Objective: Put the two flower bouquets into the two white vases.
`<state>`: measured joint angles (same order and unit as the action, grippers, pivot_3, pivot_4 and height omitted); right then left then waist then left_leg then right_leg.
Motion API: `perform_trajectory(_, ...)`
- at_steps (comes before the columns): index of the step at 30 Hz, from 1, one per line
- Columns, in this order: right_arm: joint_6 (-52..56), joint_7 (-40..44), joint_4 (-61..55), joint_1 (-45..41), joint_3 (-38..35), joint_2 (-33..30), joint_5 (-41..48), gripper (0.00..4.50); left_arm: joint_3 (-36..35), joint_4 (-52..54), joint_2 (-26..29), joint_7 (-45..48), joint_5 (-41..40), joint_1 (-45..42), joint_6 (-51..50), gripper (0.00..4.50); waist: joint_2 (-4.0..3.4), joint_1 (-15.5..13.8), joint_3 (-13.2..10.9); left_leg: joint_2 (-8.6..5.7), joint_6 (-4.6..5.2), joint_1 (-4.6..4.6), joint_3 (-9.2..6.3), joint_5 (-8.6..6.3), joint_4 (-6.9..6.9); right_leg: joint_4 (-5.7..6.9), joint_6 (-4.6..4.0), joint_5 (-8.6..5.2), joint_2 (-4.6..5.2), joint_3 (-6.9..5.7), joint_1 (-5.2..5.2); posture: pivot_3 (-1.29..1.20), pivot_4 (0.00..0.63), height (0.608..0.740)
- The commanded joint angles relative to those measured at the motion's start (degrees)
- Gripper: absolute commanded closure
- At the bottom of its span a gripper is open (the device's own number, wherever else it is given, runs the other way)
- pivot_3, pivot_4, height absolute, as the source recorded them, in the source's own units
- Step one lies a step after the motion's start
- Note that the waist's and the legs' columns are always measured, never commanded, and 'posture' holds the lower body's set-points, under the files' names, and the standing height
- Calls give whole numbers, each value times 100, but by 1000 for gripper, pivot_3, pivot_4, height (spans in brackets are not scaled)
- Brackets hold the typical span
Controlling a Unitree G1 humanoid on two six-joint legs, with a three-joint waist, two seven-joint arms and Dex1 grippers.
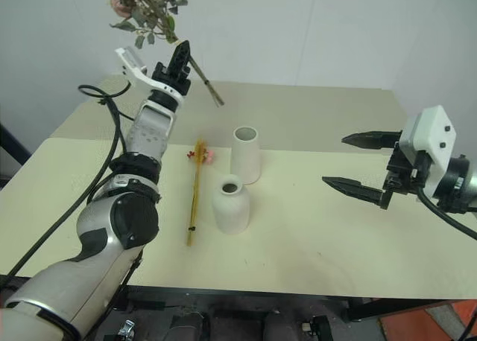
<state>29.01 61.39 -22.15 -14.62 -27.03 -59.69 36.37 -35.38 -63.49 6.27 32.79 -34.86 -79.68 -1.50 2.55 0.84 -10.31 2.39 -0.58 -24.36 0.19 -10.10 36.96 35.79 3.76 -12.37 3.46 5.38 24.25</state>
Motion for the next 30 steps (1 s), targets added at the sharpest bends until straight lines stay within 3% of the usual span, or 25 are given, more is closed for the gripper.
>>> perform_trajectory(1,133,-176,-310,109,-473,-46,171,0,121,-219,-133,191,36,-300,266,4426,0,6,0,0,0,0,0,0,0,1,1,0,0,0,1,0,150,740)
perform_trajectory(8,303,-340,-529,231,-661,-92,289,0,682,-434,-432,373,630,-155,747,4426,0,14,0,0,-2,8,-1,2,1,6,6,5,-3,2,-2,0,150,740)
perform_trajectory(30,363,-387,-507,346,-781,-172,293,0,1638,-460,-481,823,1678,418,1610,4426,0,0,0,-2,-1,7,-1,2,1,6,7,6,-3,6,-2,0,150,740)
